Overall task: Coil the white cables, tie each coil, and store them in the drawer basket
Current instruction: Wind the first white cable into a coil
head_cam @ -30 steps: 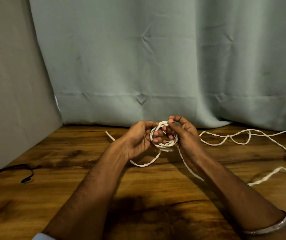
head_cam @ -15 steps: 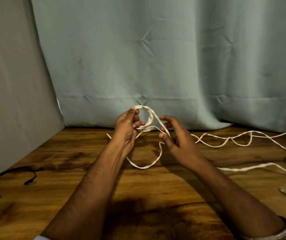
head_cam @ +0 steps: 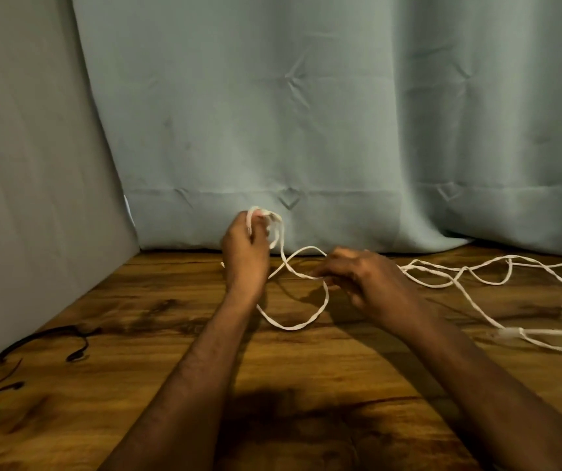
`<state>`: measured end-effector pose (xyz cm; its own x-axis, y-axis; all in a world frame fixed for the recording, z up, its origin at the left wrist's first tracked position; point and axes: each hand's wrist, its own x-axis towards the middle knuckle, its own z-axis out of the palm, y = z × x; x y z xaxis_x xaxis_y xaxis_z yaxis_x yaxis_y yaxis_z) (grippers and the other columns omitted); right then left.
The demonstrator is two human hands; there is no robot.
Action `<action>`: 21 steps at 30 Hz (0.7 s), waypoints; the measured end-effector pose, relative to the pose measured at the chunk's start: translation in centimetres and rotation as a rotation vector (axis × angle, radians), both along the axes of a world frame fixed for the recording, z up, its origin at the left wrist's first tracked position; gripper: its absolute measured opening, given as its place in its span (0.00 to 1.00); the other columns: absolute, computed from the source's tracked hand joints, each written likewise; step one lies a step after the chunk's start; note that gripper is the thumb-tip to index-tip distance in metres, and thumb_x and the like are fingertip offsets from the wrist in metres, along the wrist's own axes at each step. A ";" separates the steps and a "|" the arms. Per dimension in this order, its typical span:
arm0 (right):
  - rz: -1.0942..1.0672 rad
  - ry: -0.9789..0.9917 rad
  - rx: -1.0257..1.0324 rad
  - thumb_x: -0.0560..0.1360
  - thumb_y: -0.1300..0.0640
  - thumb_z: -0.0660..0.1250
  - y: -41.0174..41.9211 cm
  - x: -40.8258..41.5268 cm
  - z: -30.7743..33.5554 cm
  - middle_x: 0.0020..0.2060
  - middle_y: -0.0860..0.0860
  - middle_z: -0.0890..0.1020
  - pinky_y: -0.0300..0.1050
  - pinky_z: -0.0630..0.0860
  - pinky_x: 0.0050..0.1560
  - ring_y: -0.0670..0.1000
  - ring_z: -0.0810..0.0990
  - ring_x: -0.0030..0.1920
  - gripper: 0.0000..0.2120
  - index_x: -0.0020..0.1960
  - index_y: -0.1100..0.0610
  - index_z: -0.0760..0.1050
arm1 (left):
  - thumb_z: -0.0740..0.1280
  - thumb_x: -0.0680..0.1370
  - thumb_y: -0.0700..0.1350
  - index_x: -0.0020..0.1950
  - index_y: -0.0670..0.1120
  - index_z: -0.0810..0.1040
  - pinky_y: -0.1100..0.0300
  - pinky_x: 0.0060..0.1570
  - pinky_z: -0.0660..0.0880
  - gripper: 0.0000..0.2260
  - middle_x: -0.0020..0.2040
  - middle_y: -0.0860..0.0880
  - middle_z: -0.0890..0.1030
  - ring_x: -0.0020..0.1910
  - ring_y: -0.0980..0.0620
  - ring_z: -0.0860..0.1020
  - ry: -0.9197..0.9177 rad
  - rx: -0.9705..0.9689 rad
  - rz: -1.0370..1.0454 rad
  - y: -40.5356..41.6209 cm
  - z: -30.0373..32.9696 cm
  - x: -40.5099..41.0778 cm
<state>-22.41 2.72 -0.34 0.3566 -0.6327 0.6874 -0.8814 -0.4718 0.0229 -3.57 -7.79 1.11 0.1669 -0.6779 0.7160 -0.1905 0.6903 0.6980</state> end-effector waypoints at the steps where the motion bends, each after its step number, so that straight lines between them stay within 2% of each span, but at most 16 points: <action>1: 0.018 -0.009 -0.023 0.74 0.67 0.74 0.0 -0.1 0.0 0.50 0.44 0.82 0.45 0.75 0.43 0.47 0.82 0.46 0.20 0.59 0.48 0.84 | 0.59 0.84 0.50 0.48 0.44 0.80 0.57 0.38 0.74 0.14 0.39 0.48 0.82 0.37 0.50 0.79 -0.057 -0.001 -0.099 0.3 -0.1 -0.5; 3: 0.091 -0.083 -0.068 0.76 0.66 0.72 -0.2 -0.1 0.1 0.49 0.46 0.81 0.49 0.76 0.43 0.50 0.82 0.45 0.16 0.58 0.48 0.84 | 0.59 0.85 0.49 0.46 0.46 0.79 0.53 0.38 0.77 0.13 0.37 0.48 0.82 0.34 0.50 0.79 -0.155 0.065 -0.315 0.9 -0.5 -1.6; 6: 0.154 -0.237 -0.109 0.76 0.67 0.70 -0.3 0.2 0.2 0.49 0.48 0.78 0.50 0.78 0.43 0.50 0.82 0.46 0.13 0.56 0.53 0.85 | 0.59 0.86 0.45 0.49 0.42 0.80 0.54 0.41 0.78 0.13 0.39 0.47 0.84 0.36 0.49 0.82 -0.294 0.130 -0.506 1.9 -1.1 -2.9; 8: 0.136 -0.298 -0.142 0.78 0.64 0.69 -0.3 0.1 0.2 0.48 0.50 0.80 0.50 0.78 0.44 0.49 0.81 0.46 0.08 0.55 0.57 0.82 | 0.56 0.86 0.44 0.48 0.41 0.79 0.56 0.37 0.78 0.14 0.36 0.45 0.83 0.31 0.47 0.82 -0.247 0.269 -0.720 2.9 -1.2 -3.5; 10: 0.100 -0.336 -0.164 0.79 0.62 0.70 -0.3 -0.1 0.2 0.48 0.49 0.81 0.52 0.78 0.46 0.49 0.81 0.46 0.04 0.54 0.57 0.80 | 0.55 0.86 0.42 0.45 0.40 0.77 0.58 0.31 0.75 0.16 0.30 0.43 0.80 0.25 0.46 0.78 -0.116 0.442 -0.885 3.9 -1.1 -4.1; 13: 0.036 -0.355 -0.187 0.78 0.58 0.73 -0.3 -0.2 0.0 0.47 0.46 0.80 0.53 0.79 0.44 0.48 0.81 0.46 0.05 0.53 0.53 0.78 | 0.56 0.85 0.42 0.41 0.42 0.74 0.61 0.27 0.68 0.15 0.23 0.50 0.68 0.19 0.54 0.65 0.064 0.572 -0.954 4.6 -1.1 -4.7; 16: -0.107 -0.430 -0.204 0.76 0.44 0.73 -0.2 -0.4 -0.2 0.49 0.43 0.81 0.49 0.79 0.42 0.45 0.81 0.46 0.11 0.54 0.48 0.79 | 0.57 0.86 0.49 0.43 0.43 0.74 0.57 0.38 0.72 0.16 0.24 0.53 0.63 0.21 0.56 0.59 0.045 0.592 -0.937 4.7 -1.2 -4.6; 18: -0.149 -0.567 -0.088 0.74 0.35 0.69 -0.3 -0.6 -0.2 0.50 0.42 0.84 0.47 0.80 0.43 0.43 0.83 0.48 0.19 0.55 0.48 0.82 | 0.58 0.85 0.53 0.44 0.44 0.76 0.57 0.41 0.75 0.17 0.26 0.53 0.61 0.23 0.56 0.57 0.036 0.571 -0.930 4.8 -1.1 -4.5; 19: -0.117 -0.656 0.008 0.74 0.35 0.69 -0.4 -0.5 -0.1 0.49 0.42 0.86 0.46 0.80 0.44 0.42 0.84 0.47 0.20 0.55 0.49 0.83 | 0.59 0.84 0.53 0.44 0.44 0.77 0.58 0.41 0.76 0.16 0.26 0.53 0.61 0.23 0.56 0.57 0.046 0.559 -0.935 4.8 -1.1 -4.5; 21: 0.027 -0.846 0.192 0.79 0.43 0.71 -0.7 -0.2 0.0 0.42 0.45 0.87 0.41 0.76 0.39 0.39 0.83 0.40 0.15 0.53 0.54 0.85 | 0.60 0.84 0.53 0.44 0.42 0.76 0.60 0.39 0.76 0.16 0.25 0.54 0.61 0.22 0.56 0.57 0.068 0.540 -0.924 4.7 -1.2 -4.6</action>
<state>-22.62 1.99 -0.39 -0.2098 -0.7636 0.6106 -0.5544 -0.4215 -0.7176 -8.13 -3.13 -0.07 -0.5446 -0.7860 0.2924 0.2989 0.1438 0.9434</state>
